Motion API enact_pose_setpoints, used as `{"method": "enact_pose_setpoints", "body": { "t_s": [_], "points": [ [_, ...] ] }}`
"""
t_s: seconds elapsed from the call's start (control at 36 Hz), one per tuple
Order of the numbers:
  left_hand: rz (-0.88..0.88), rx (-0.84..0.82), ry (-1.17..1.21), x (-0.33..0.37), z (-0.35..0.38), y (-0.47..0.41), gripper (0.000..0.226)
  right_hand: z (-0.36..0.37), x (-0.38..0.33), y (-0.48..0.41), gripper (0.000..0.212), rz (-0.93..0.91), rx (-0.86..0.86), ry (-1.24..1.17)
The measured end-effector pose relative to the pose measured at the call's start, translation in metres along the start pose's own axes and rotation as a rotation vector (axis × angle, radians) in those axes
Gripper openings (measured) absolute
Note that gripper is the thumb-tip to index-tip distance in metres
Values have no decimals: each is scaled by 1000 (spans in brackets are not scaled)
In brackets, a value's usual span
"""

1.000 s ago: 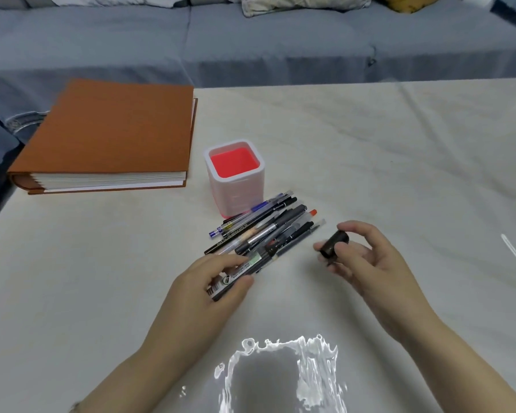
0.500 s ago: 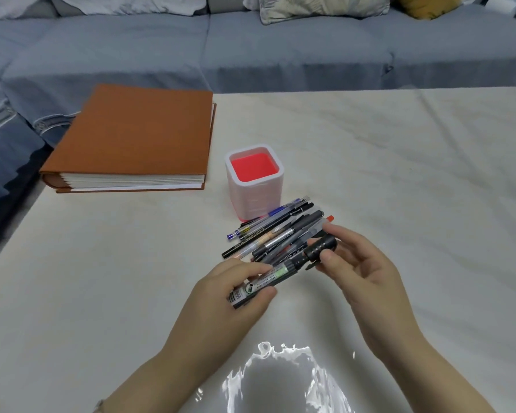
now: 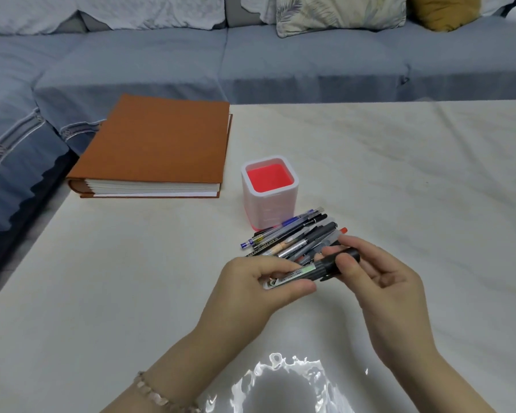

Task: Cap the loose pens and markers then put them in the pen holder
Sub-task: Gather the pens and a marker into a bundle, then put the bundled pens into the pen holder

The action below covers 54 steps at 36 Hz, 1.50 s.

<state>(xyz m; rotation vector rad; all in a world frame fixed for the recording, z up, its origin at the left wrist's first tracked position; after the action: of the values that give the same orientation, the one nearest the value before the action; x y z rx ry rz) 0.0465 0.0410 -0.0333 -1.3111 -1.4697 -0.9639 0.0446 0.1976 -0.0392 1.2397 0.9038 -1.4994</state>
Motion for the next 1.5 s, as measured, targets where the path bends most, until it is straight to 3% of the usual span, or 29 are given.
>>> {"method": "enact_pose_setpoints", "body": {
  "t_s": [0.06,0.08,0.14,0.19,0.25,0.31,0.36,0.47,0.64,0.78,0.92,1.0,1.11,1.25,1.31,1.5],
  "points": [
    [-77,-120,25,5,-1,-7,20,-5,-1,-2,42,26,-55,22],
    [-107,-180,1,7,-2,-11,19,-6,-4,-2,40,60,-68,31],
    [-126,-237,-92,9,-3,-19,26,-12,-4,-4,5,108,-91,72],
    [-72,-131,-194,10,-7,-35,29,-17,-2,-6,25,140,-69,160],
    [75,52,-373,7,-14,-57,20,-17,-1,-6,26,138,-35,215],
    [167,160,-476,0,-19,-82,59,-15,-4,-10,25,87,3,247],
    [177,166,-467,-4,-20,-104,91,-14,-11,-17,25,-28,66,273],
    [4,0,-409,-14,-9,-130,120,3,-45,-32,25,-327,163,336],
    [69,67,-417,-17,-14,-134,100,44,-72,-64,21,-604,138,542],
    [52,68,-396,-25,-45,-118,101,79,-43,-78,27,-545,-77,822],
    [-23,67,-331,-33,-77,-100,97,97,-15,-73,35,-472,-286,870],
    [-54,45,-264,-37,-83,-90,92,87,-9,-72,36,-480,-348,906],
    [-63,23,-157,-40,-81,-81,75,46,4,-84,33,-582,-472,1168],
    [-77,33,-133,-43,-82,-76,76,8,26,-94,51,-653,-779,1462],
    [-124,42,-143,-44,-84,-75,88,4,39,-101,56,-707,-837,1506],
    [-144,37,-217,-45,-87,-68,98,19,43,-103,28,-853,-907,1641]
  ]
}}
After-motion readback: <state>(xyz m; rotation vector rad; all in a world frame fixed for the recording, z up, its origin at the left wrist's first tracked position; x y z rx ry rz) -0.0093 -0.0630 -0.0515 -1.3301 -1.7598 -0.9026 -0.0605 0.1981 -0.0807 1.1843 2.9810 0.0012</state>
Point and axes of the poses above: each hand's wrist, its own y-axis away from the middle knuckle, its own z-axis out of the palm, x = y × z, the point moved 1 cm from there along -y, towards the middle knuckle, and after that the axes turned 11 degrees about x, right-handed, at the moved point
